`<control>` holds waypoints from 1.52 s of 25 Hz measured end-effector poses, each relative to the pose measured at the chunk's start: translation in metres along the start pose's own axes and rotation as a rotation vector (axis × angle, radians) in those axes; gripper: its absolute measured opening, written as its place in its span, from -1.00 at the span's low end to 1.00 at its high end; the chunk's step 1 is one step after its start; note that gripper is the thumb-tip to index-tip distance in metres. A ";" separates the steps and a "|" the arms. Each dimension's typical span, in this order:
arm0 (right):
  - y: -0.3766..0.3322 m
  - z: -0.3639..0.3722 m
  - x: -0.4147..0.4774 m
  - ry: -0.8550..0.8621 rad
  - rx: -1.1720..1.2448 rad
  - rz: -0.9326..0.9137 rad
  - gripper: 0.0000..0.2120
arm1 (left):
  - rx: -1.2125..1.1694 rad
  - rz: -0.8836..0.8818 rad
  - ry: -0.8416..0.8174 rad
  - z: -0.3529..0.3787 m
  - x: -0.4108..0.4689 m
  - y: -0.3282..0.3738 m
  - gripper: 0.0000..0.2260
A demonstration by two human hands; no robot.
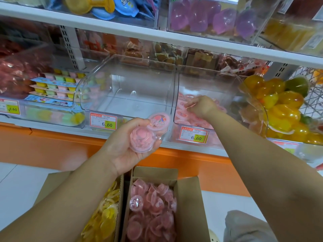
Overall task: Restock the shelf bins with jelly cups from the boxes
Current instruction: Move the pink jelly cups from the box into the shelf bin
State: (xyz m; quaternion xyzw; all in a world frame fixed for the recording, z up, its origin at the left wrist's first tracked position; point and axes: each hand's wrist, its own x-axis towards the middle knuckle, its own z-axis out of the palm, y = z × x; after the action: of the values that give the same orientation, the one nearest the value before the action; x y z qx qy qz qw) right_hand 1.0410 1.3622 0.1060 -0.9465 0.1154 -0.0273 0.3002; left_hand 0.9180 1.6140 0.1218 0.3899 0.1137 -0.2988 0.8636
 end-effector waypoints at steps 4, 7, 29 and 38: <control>0.001 0.001 0.002 -0.017 0.016 -0.005 -0.80 | 0.028 0.005 0.020 0.004 0.000 -0.001 -0.56; -0.005 -0.013 -0.015 0.072 0.084 -0.046 -0.77 | 0.111 0.048 0.058 0.006 0.000 -0.002 -0.61; 0.016 -0.026 0.026 0.100 -0.170 0.281 -0.82 | -0.083 0.166 0.113 0.016 0.014 0.005 -0.87; 0.011 -0.035 -0.001 0.069 -0.196 0.196 -0.70 | -0.073 0.133 0.064 0.018 0.010 0.003 -0.76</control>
State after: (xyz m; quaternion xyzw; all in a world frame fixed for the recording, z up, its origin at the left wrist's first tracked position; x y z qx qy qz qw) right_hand 1.0336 1.3342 0.1280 -0.9540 0.2194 -0.0189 0.2033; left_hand 0.9274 1.5979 0.1311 0.3741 0.1258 -0.2241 0.8911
